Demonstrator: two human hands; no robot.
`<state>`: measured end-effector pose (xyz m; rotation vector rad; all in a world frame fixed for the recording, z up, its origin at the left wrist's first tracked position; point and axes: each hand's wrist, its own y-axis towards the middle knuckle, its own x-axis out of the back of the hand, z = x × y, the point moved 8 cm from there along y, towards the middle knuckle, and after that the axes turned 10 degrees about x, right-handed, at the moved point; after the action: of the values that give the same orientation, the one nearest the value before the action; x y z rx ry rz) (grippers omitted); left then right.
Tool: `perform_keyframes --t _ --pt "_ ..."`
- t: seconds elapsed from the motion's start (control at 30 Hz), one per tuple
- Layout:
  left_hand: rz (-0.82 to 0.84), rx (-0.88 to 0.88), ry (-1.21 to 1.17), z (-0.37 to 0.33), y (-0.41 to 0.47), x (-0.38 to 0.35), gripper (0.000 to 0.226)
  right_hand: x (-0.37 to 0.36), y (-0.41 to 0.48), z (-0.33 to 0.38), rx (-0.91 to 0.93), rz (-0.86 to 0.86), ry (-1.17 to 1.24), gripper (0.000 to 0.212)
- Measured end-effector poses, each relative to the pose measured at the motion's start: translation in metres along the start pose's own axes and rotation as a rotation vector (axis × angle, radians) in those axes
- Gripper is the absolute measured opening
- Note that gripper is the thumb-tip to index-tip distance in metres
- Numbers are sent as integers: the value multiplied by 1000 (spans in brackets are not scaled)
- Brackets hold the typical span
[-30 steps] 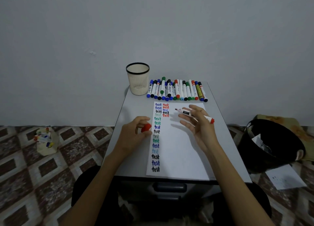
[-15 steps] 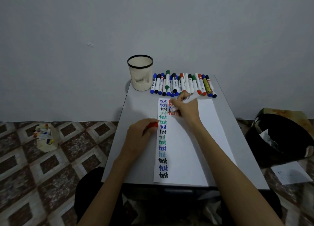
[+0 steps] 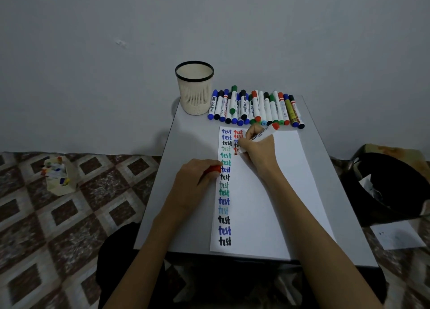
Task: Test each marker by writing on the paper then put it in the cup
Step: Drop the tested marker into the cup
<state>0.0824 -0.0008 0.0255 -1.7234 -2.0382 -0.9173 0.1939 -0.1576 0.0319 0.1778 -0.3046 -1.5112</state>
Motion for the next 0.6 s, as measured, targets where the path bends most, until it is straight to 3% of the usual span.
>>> perform_keyframes --t 0.5,0.6 --pt "-8 28 13 -3 -2 2 36 -8 -3 9 76 37 -88 21" --pt "-5 31 20 -3 -2 1 35 -5 -2 7 51 24 -52 28"
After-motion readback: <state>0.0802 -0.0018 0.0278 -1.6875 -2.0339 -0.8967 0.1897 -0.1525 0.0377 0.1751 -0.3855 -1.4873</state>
